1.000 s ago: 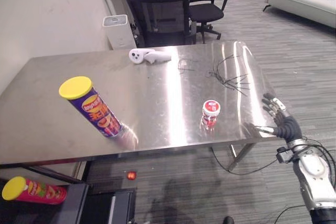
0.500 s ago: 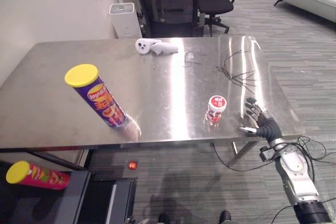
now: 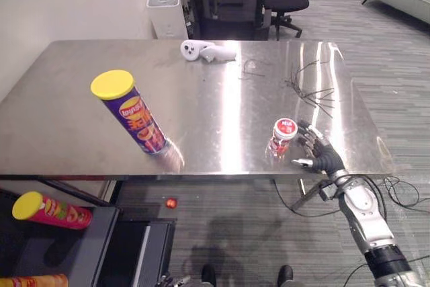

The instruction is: Put the gum and the chips on the shelf.

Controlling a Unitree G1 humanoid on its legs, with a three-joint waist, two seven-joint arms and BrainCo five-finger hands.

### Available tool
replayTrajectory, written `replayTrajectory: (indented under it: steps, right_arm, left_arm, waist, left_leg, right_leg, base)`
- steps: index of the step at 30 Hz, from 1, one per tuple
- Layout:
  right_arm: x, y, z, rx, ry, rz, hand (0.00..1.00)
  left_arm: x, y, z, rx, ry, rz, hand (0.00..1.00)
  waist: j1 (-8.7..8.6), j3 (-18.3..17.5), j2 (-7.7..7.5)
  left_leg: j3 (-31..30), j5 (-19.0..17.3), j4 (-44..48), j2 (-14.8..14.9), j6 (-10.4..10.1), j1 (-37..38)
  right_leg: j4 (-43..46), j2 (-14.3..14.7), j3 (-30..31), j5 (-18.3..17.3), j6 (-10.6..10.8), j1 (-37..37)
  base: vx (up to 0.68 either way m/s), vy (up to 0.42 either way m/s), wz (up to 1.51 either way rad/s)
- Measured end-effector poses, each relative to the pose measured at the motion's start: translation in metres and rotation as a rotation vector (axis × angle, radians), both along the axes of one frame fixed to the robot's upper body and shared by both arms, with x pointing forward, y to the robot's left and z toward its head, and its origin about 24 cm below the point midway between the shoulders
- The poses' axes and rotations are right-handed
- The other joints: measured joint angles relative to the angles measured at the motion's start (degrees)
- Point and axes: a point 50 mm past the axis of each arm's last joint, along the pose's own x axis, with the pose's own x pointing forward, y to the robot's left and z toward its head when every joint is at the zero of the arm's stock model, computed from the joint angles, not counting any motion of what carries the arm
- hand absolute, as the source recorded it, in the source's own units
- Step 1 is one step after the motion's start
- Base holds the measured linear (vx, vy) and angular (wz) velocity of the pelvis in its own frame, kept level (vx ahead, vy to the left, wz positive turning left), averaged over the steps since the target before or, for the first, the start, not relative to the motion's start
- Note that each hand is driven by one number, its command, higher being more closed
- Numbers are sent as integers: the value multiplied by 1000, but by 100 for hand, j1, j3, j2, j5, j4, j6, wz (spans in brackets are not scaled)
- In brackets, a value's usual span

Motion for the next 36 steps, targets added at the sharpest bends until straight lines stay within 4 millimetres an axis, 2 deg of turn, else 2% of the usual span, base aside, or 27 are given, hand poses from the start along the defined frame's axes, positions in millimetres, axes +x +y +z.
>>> replayTrajectory:
  steps: [5,13,14,22,27,31,36]
  right_arm:
    - [5,1,5,-3,-17,1,0]
    - [12,4,13,6,-47,-8,0]
    - [13,5,13,10,-43,-11,100]
    - [21,8,16,22,-44,-27,100]
    - [27,17,17,27,-42,2,100]
    - [27,18,16,32,-39,1,100]
    - [27,20,15,44,-37,2,100]
  left_arm:
    - [0,0,0,1,5,4,0]
    - [1,3,0,6,0,24,0]
    - [1,3,0,6,0,24,0]
    - [7,3,1,9,-14,30,0]
    - [9,3,1,14,-17,32,0]
    - [14,3,2,17,-30,30,0]
    - [14,4,3,20,-32,33,0]
  waist:
    - [85,7,-10]
    - [103,152,-70]
    - [104,155,-69]
    - [157,278,-66]
    - [167,280,-70]
    - [233,284,-78]
    - [238,286,-84]
  left_leg:
    - [-8,2,-19,-6,2,-1]
    - [-54,28,-25,-5,10,-17]
    - [-60,31,-26,-5,10,-19]
    - [-141,68,-30,-12,7,-99]
    - [-144,68,-32,-14,7,-105]
    - [-143,68,-33,-13,7,-104]
    - [-142,68,-52,-14,7,-92]
  right_leg:
    - [-8,0,-8,1,-2,0]
    - [-12,3,-53,32,-34,7]
    - [-13,4,-58,32,-34,8]
    - [-76,9,-132,36,-28,7]
    - [-86,9,-142,40,-34,10]
    - [-89,10,-143,40,-35,12]
    - [-101,10,-143,40,-35,29]
  base:
    - [0,0,0]
    - [-5,-5,2]
    - [-13,-13,5]
    - [-7,-13,5]
    - [0,0,0]
    - [0,0,0]
    - [0,0,0]
